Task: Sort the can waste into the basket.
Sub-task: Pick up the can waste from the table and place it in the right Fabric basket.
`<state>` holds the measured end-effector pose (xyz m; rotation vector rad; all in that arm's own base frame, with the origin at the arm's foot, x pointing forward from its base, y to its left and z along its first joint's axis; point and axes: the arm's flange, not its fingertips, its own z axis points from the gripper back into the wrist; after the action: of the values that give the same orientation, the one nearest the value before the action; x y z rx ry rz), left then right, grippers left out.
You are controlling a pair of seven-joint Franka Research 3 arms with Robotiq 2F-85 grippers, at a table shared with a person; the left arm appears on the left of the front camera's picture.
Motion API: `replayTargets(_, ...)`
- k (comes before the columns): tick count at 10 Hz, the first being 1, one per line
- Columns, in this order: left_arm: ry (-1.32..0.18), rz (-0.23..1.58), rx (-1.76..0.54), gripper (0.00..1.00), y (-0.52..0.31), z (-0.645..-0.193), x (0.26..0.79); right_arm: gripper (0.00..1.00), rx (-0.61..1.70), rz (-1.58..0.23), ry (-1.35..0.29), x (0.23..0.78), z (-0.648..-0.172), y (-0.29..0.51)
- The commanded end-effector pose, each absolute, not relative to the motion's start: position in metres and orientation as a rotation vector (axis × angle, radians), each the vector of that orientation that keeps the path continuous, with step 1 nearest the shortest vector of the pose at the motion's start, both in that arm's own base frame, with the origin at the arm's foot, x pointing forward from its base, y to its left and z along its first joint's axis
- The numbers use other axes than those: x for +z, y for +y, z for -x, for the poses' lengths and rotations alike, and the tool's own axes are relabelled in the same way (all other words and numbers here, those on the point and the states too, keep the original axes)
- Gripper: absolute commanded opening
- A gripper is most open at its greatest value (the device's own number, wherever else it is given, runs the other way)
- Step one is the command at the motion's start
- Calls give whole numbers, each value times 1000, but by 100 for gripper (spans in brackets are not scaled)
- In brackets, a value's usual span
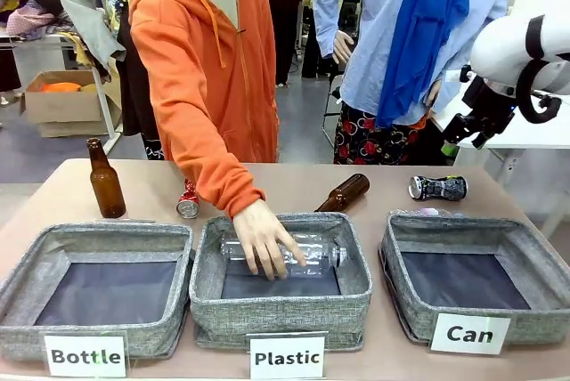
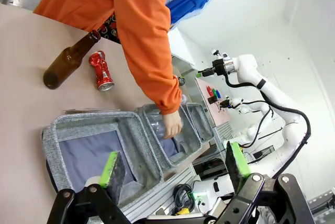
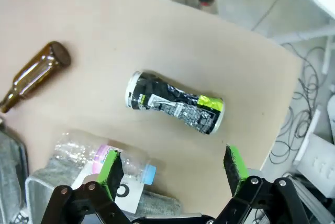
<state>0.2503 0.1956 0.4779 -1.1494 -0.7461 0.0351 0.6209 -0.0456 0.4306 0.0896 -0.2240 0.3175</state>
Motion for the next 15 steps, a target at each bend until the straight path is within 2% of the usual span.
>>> replayTargets(1,-776,1161,17,100,196,-252,480,100,567,-166,-148,437,-630,-53)
replayTargets(3,-776,1161,17,100,196,-252,480,100,1071,-36,-14,435,-621,-49)
replayTargets(4,-776,1161,17,100,196,-252,480,100,1309,-39,-29,435,-614,-43)
replayTargets(5,-776,1161,17,100,196,-252,480,100,1373,-31,-93,436,-612,-41)
replayTargets(8,-776,1161,17,100,196,-252,480,100,1422,-35,-189,430,-608,-39)
replayTargets(9,-776,1161,17,100,196,-252,480,100,1384,-13,-183,430,-609,-37)
replayTargets(10,-776,1161,17,100,196,-252,480,100,1290,-84,-179,434,-609,-34)
replayTargets(11,-776,1161,17,100,196,-252,480,100,1412,0,-139,436,-620,-34)
replayTargets(14,-776,1161,17,100,196,-252,480,100,1386,-20,-151,434,-619,-34)
replayTargets(15,-776,1161,17,100,196,-252,480,100,1444,-13,-133,423,-625,-27)
